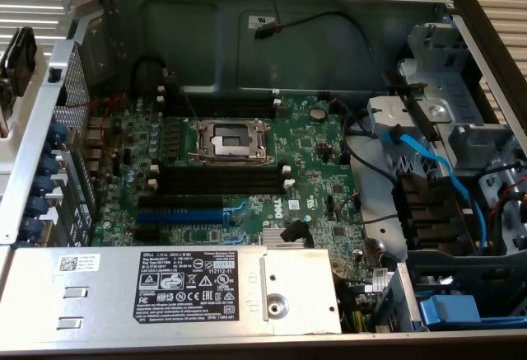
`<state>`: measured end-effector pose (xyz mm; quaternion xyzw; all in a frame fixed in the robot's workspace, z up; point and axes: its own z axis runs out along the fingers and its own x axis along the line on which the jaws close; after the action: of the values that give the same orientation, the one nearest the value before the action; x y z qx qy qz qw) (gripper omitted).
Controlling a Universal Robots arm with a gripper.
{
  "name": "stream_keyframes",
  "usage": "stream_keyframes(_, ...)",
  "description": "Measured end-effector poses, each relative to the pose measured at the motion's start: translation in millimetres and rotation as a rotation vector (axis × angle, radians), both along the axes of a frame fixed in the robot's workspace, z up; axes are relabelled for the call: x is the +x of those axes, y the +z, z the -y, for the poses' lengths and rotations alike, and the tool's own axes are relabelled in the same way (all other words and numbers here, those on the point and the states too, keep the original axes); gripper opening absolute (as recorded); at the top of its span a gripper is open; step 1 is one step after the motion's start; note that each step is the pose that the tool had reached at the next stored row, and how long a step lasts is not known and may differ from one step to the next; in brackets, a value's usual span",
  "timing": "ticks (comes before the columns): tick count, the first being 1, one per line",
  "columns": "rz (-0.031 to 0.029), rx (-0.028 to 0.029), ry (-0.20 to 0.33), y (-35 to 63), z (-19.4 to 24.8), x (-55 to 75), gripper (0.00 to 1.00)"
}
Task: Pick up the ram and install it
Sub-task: 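Pick up the ram and move it above insertion slot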
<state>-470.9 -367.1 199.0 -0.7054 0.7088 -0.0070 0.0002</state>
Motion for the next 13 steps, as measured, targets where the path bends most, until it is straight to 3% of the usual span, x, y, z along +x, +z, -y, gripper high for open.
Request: stream_keyframes(13, 0.0001, 0.0001, 0.000, -0.1, 0.0, 0.0, 0.29)
